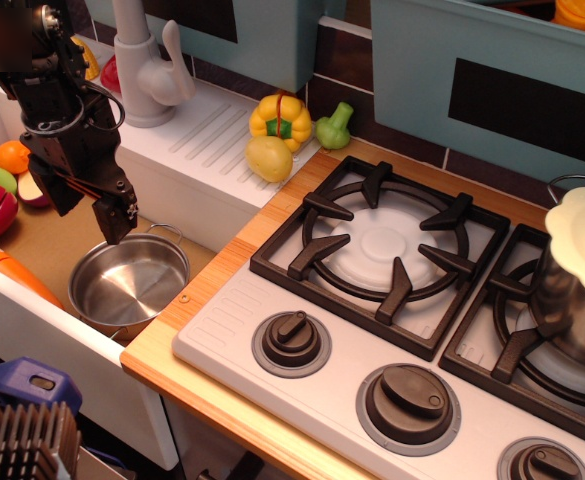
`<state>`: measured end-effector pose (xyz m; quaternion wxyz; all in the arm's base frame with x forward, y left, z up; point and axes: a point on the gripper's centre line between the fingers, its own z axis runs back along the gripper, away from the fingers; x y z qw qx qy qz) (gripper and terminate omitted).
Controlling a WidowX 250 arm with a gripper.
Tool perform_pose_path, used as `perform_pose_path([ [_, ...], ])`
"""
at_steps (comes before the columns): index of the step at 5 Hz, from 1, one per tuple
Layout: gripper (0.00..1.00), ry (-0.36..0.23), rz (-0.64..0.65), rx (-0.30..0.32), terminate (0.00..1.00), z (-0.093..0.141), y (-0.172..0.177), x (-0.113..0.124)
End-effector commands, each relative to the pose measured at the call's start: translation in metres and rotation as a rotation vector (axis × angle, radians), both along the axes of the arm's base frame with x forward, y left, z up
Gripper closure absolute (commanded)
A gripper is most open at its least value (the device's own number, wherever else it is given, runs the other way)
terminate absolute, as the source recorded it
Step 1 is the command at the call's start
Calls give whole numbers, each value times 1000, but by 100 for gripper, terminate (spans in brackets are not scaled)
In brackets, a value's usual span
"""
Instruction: Put pot or pan on stove
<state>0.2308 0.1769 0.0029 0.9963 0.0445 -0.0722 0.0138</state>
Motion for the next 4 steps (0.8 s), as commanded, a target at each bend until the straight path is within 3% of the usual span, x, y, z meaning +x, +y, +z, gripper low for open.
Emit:
perform_pose_path([
  [1,0,0,0,0,0,0,0,0],
  [2,0,21,28,41,0,-6,8,6],
  [4,0,24,27,40,0,-18,26,9],
])
